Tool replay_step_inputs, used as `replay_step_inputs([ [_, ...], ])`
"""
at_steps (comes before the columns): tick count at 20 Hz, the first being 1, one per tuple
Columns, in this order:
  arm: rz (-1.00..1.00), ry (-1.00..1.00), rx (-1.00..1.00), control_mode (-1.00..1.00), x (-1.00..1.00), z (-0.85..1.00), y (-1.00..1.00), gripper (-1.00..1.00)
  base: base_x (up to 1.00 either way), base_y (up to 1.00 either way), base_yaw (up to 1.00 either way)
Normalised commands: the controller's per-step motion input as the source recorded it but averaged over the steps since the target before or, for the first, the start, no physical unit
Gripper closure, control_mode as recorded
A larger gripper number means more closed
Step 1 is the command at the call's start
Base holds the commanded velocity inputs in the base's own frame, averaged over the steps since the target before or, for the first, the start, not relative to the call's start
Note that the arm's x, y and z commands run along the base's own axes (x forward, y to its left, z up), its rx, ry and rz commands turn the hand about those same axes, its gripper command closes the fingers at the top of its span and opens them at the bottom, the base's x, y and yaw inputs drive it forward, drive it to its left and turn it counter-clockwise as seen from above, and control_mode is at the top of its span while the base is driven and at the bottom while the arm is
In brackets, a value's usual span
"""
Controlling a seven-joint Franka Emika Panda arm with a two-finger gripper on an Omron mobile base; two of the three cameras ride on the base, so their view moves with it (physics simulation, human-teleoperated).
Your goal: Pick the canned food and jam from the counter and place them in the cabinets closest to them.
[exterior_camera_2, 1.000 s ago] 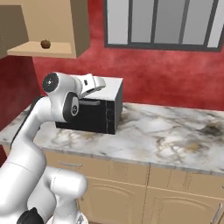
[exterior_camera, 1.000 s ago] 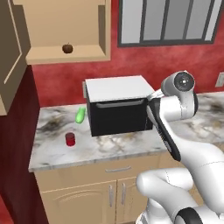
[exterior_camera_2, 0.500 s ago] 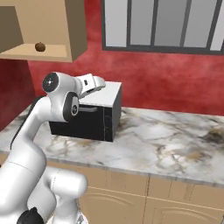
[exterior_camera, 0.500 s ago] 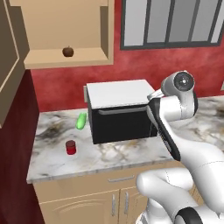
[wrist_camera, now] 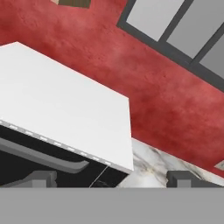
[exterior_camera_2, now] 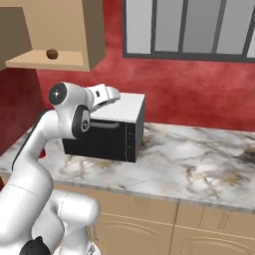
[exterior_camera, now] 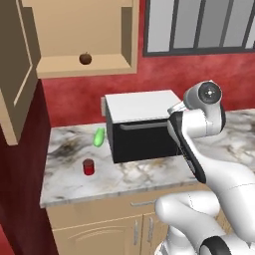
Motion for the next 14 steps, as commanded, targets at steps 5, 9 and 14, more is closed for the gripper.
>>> replay_step_inputs([
  [5, 0.00, 0.00, 0.00, 1.00, 0.00, 0.00, 0.00, -1.00, 0.04, 0.40, -0.01],
  [9, 0.00, 0.00, 0.00, 1.00, 0.00, 0.00, 0.00, -1.00, 0.04, 0.39, -0.01],
  [14, 0.00, 0.00, 0.00, 1.00, 0.00, 0.00, 0.00, -1.00, 0.02, 0.39, -0.01],
])
